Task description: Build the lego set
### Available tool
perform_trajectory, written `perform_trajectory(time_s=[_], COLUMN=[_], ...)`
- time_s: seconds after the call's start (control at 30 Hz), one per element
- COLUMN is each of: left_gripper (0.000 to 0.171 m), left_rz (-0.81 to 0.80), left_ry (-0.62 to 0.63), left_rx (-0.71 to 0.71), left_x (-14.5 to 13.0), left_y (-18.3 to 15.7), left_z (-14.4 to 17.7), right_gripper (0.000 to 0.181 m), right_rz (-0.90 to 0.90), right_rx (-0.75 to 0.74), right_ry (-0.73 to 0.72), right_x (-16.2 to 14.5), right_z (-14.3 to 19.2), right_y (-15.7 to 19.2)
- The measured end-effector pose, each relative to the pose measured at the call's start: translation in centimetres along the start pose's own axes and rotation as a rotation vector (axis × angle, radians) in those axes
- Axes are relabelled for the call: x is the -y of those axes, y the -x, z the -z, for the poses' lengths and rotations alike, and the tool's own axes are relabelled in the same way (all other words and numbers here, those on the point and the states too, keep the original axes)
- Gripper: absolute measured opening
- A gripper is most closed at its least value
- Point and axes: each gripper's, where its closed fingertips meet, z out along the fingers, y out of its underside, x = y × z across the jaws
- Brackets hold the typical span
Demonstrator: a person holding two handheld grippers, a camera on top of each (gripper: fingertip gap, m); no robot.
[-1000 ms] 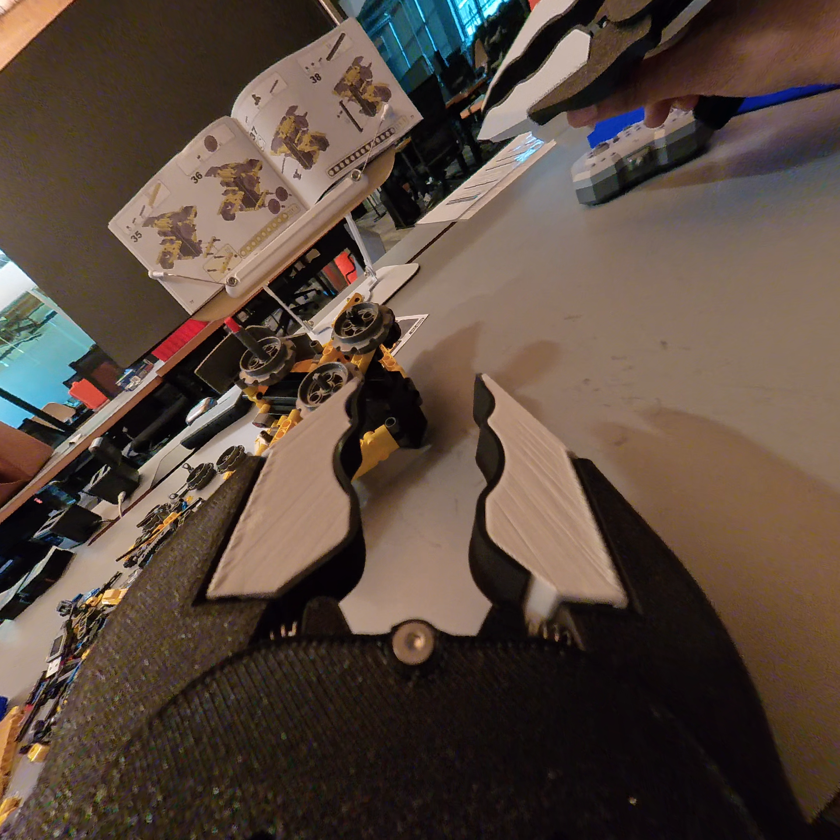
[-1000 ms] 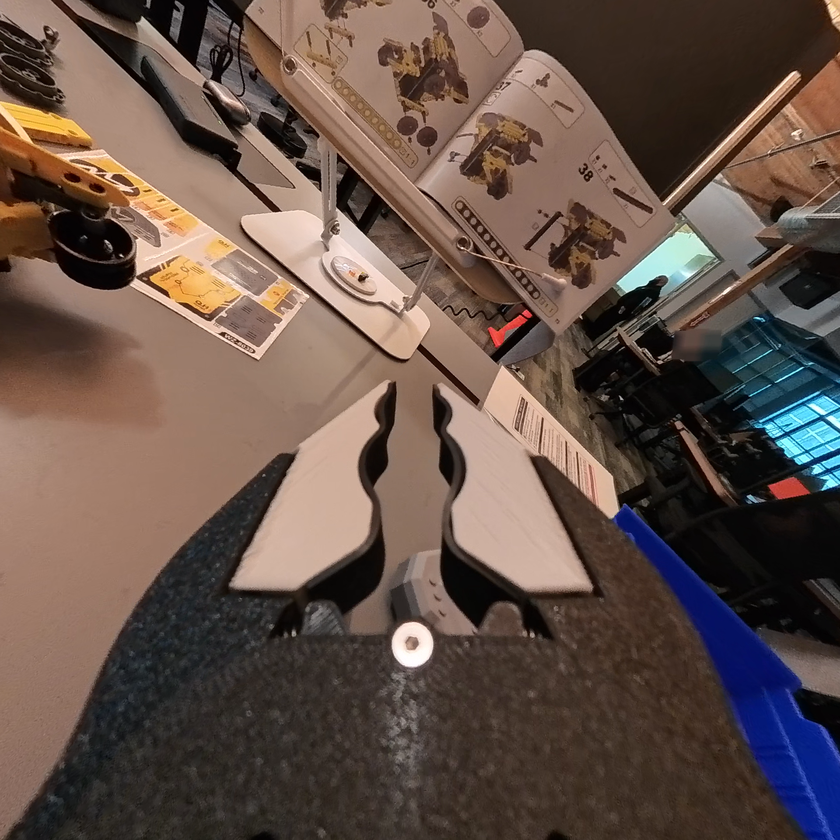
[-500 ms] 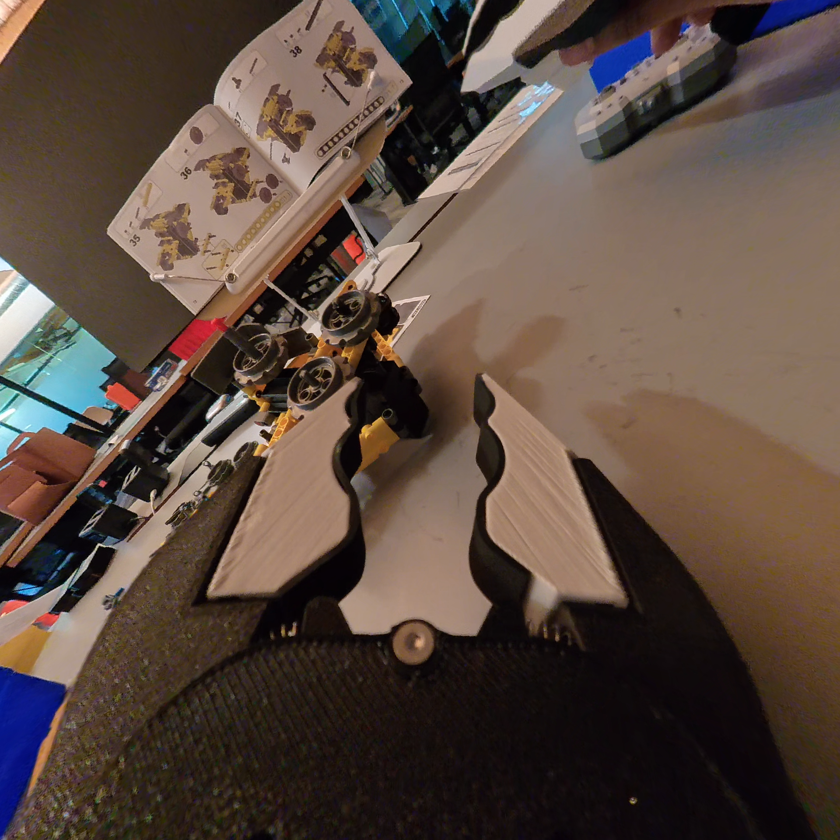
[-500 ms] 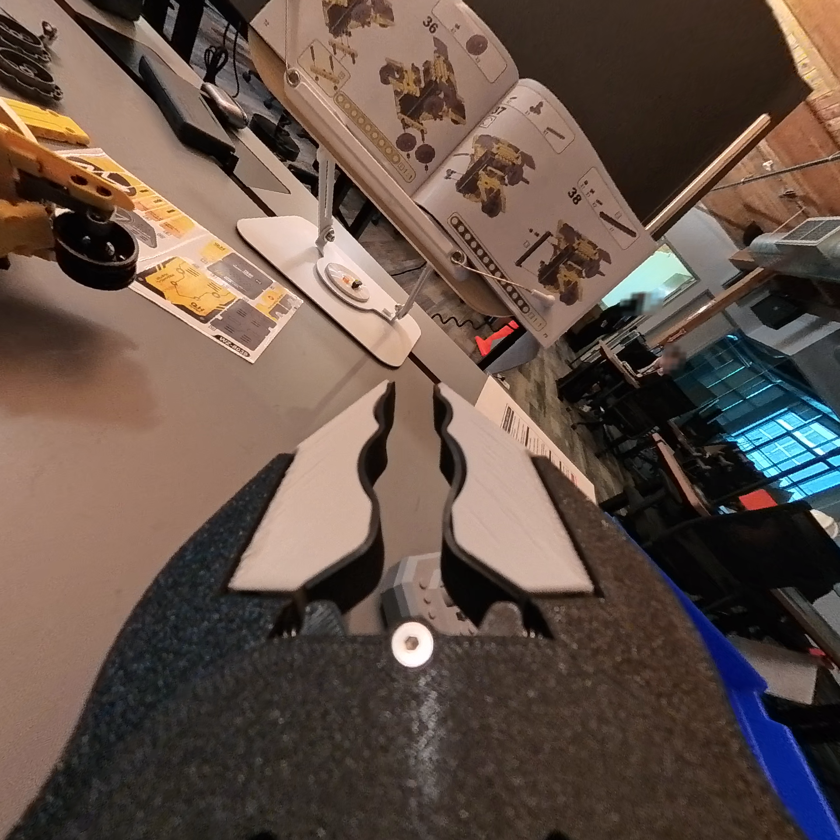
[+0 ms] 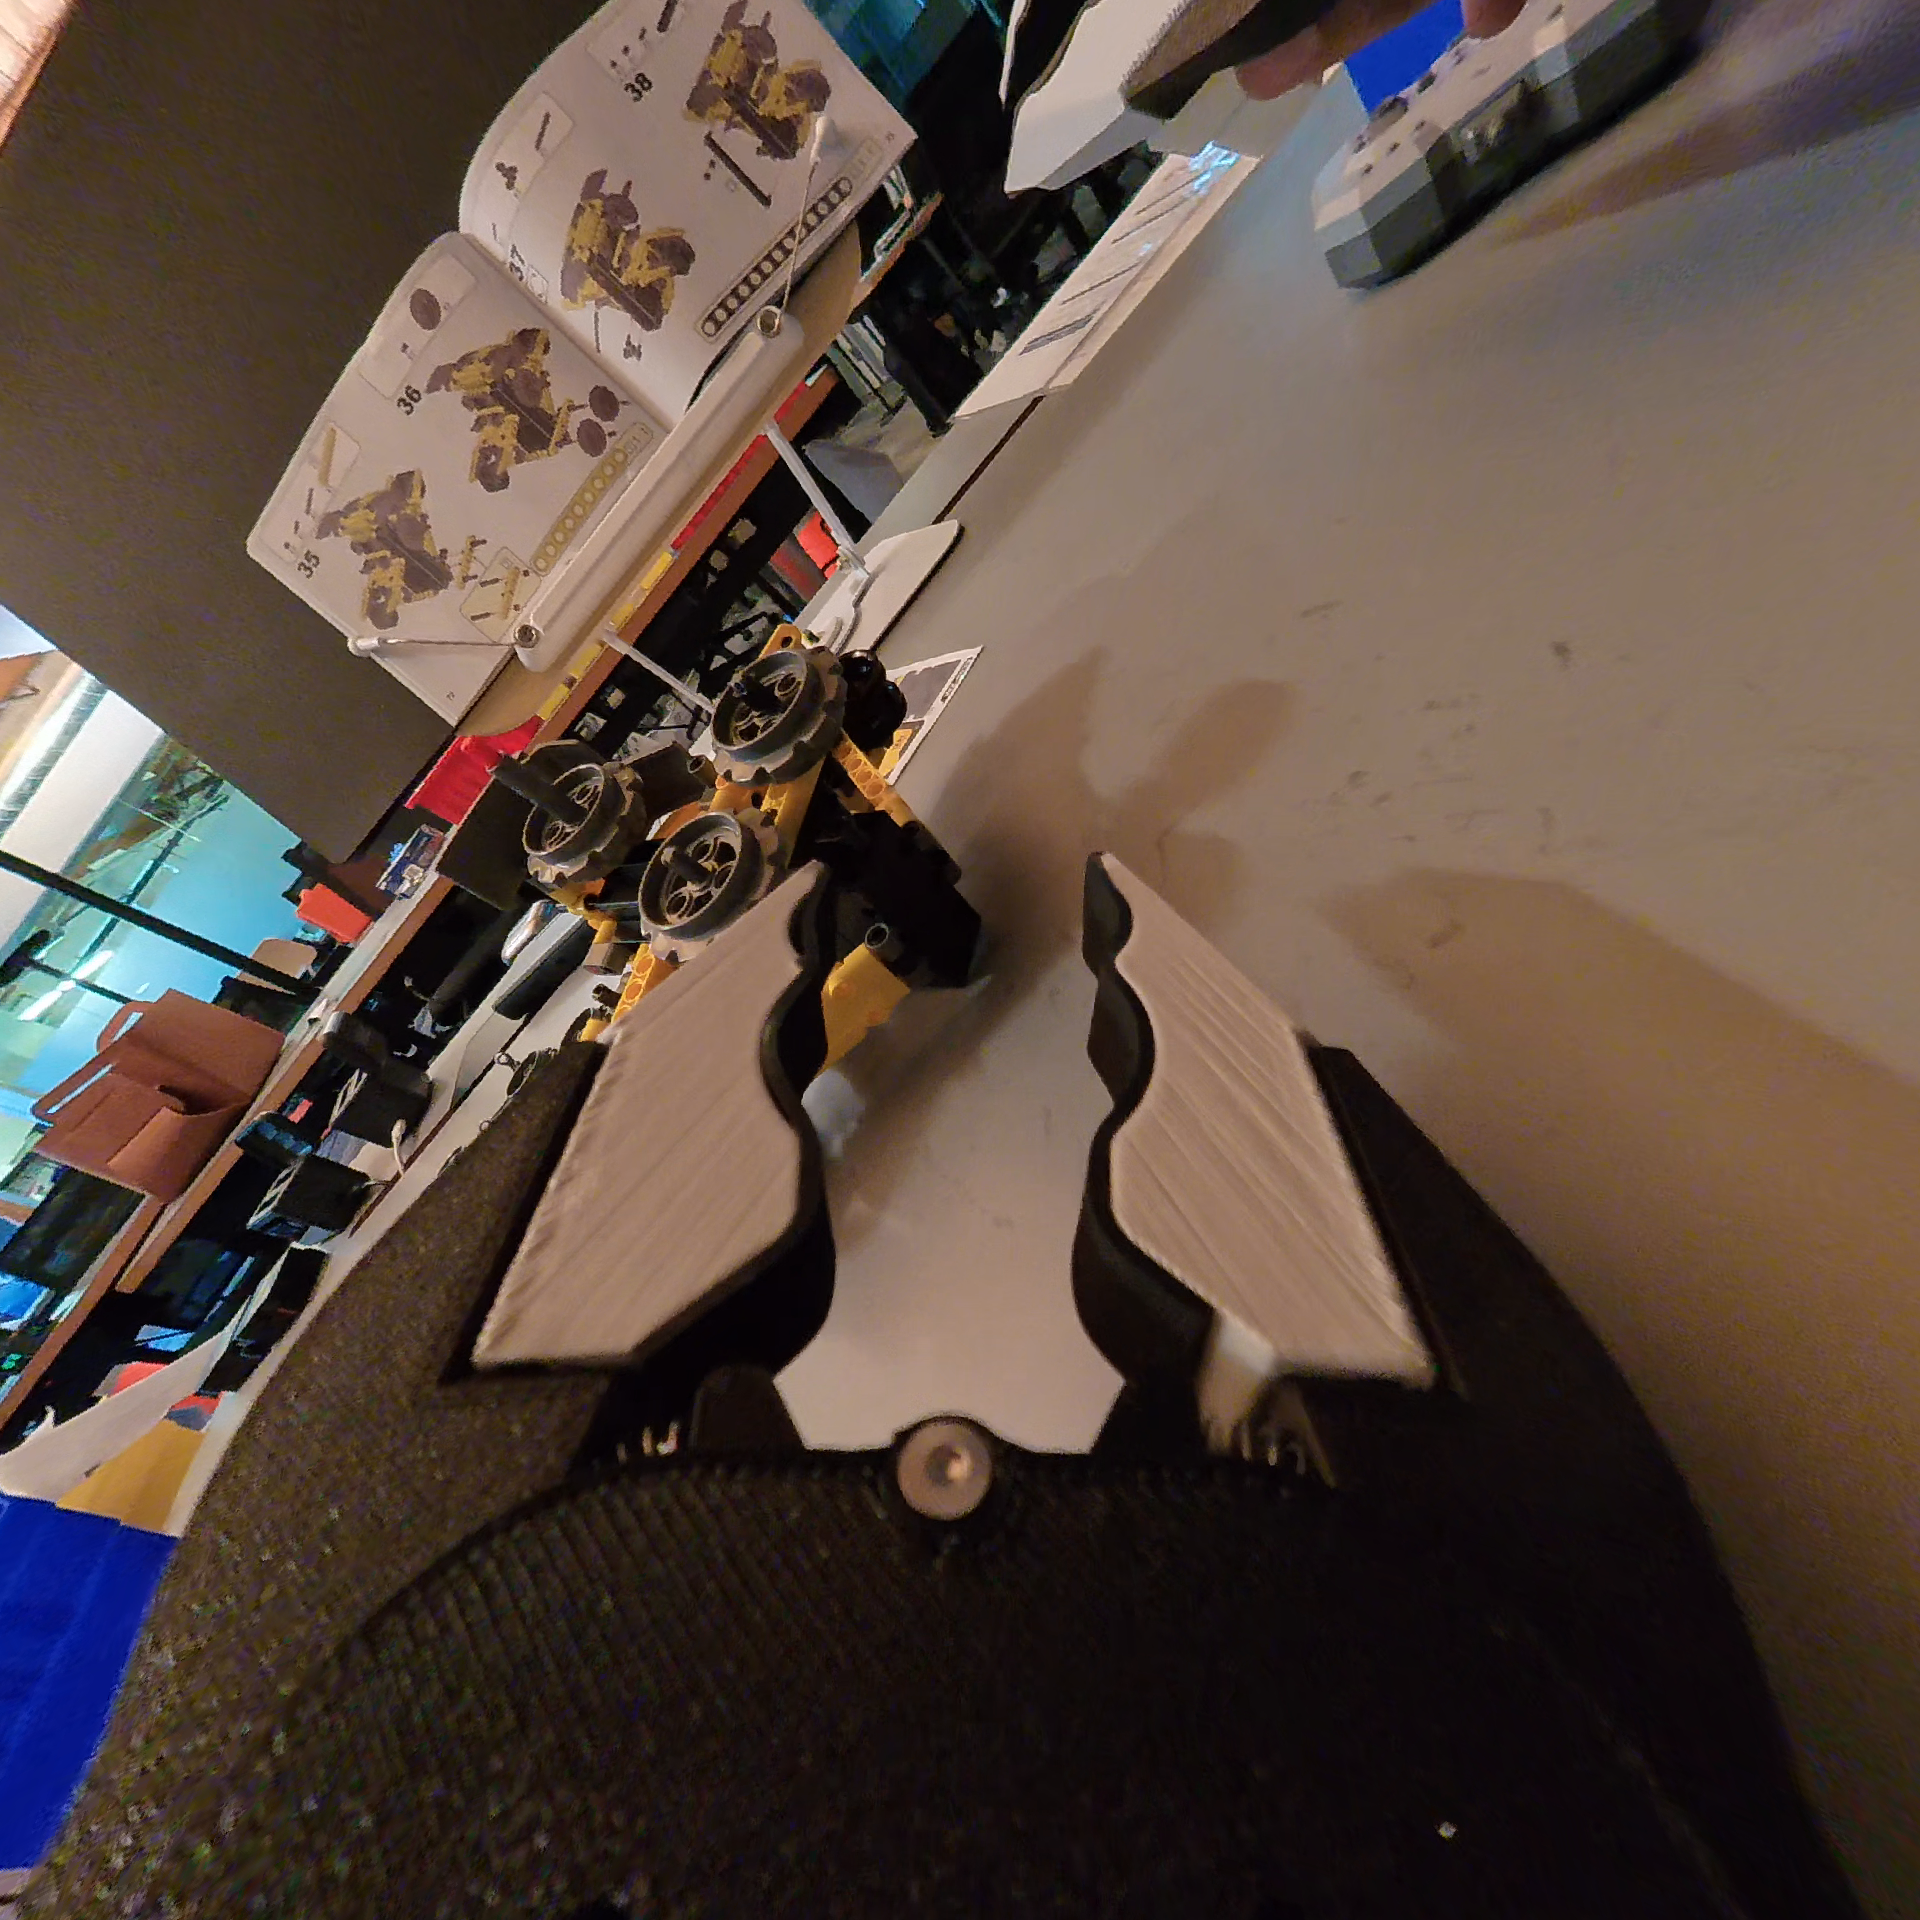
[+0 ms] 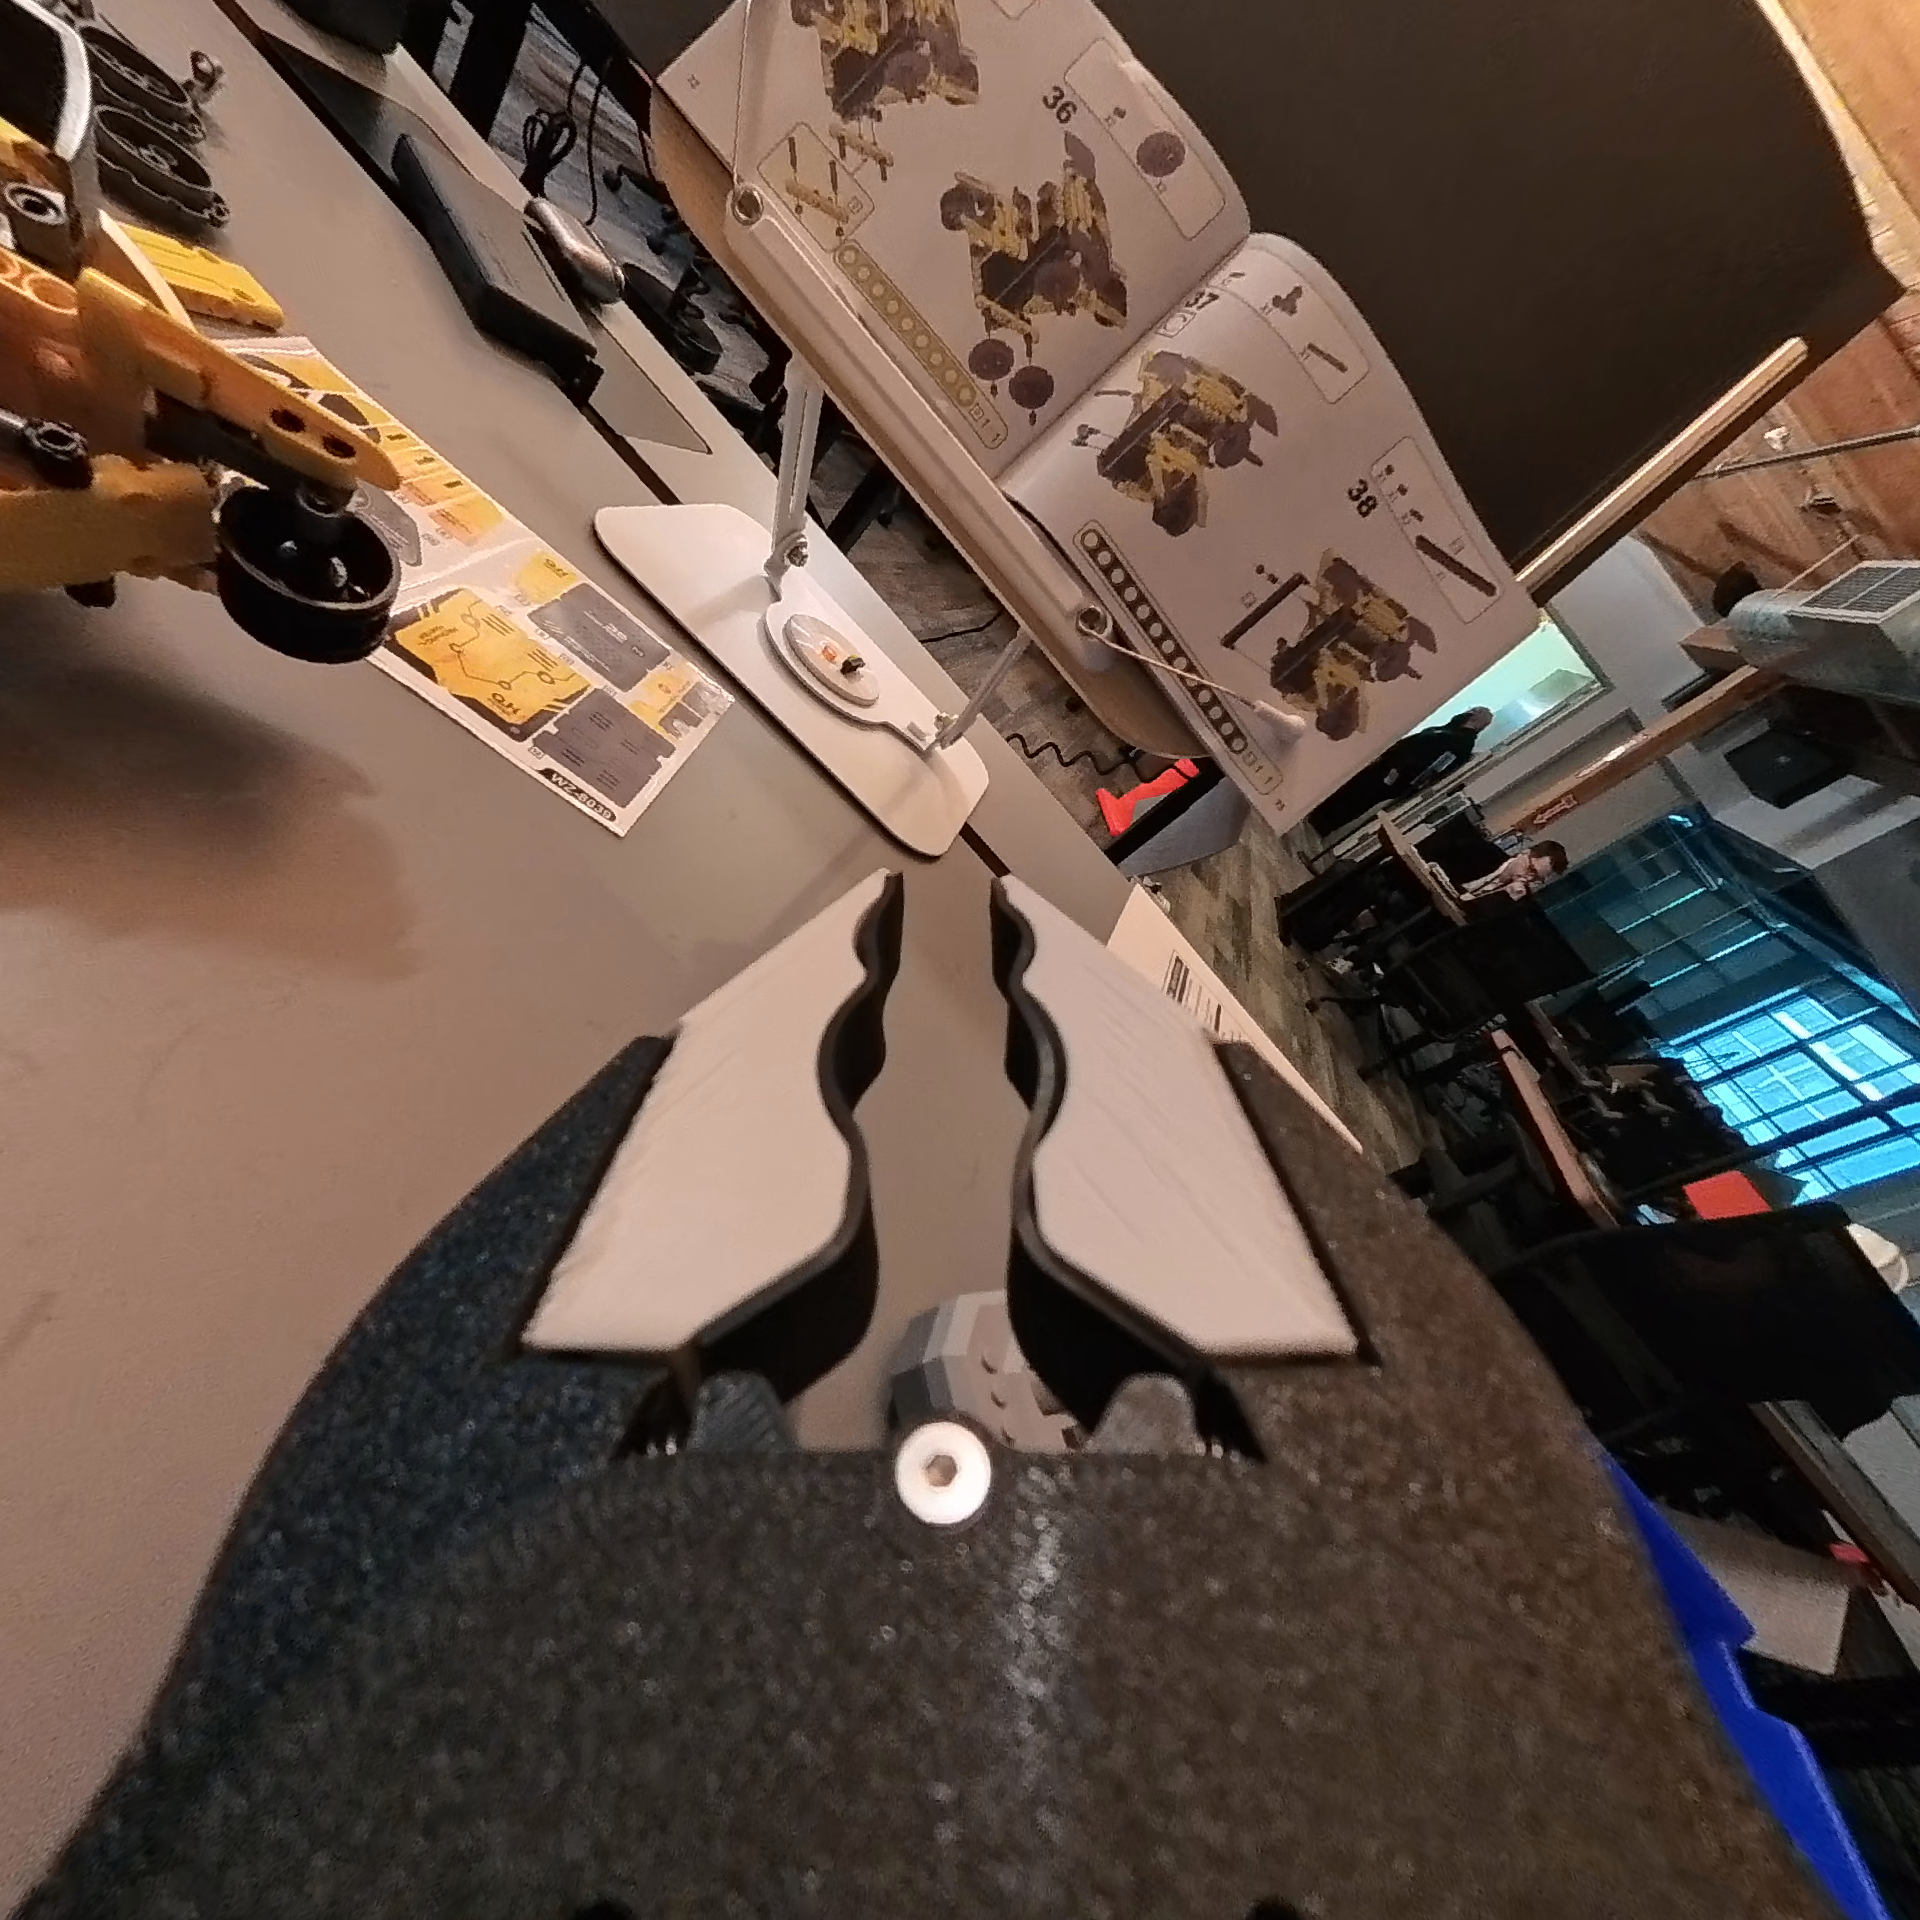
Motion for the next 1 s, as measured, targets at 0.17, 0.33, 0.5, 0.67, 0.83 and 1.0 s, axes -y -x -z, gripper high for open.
perform_trajectory(time_s=[0.17, 0.33, 0.5, 0.67, 0.83, 1.0], left_gripper=[0.046, 0.046, 0.046, 0.046, 0.046, 0.046], left_rz=[-0.007, -0.014, -0.031, -0.046, -0.02, 0.022], left_ry=[0.004, 0.01, 0.025, 0.032, 0.018, -0.022], left_rx=[0.003, 0.004, -0.002, -0.003, 0.011, 0.003], left_x=[-0.1, -0.1, -0.3, -0.4, -0.3, 0.2], left_y=[0.0, -0.1, -0.3, -0.5, 0.0, 0.3], left_z=[-0.1, -0.1, -0.3, -0.4, -0.2, 0.2], right_gripper=[0.016, 0.016, 0.016, 0.013, 0.013, 0.017], right_rz=[0.001, -0.001, -0.036, -0.081, -0.406, -0.491], right_rx=[0.0, -0.011, -0.034, -0.123, -0.139, -0.223], right_ry=[-0.003, -0.012, -0.018, -0.16, -0.496, -0.503], right_x=[0.1, 0.4, 0.5, 3.0, 5.8, -4.5], right_z=[0.0, 0.3, 0.5, 3.2, 13.7, 31.6], right_y=[0.0, -0.3, -1.0, -3.1, -6.8, -4.4])
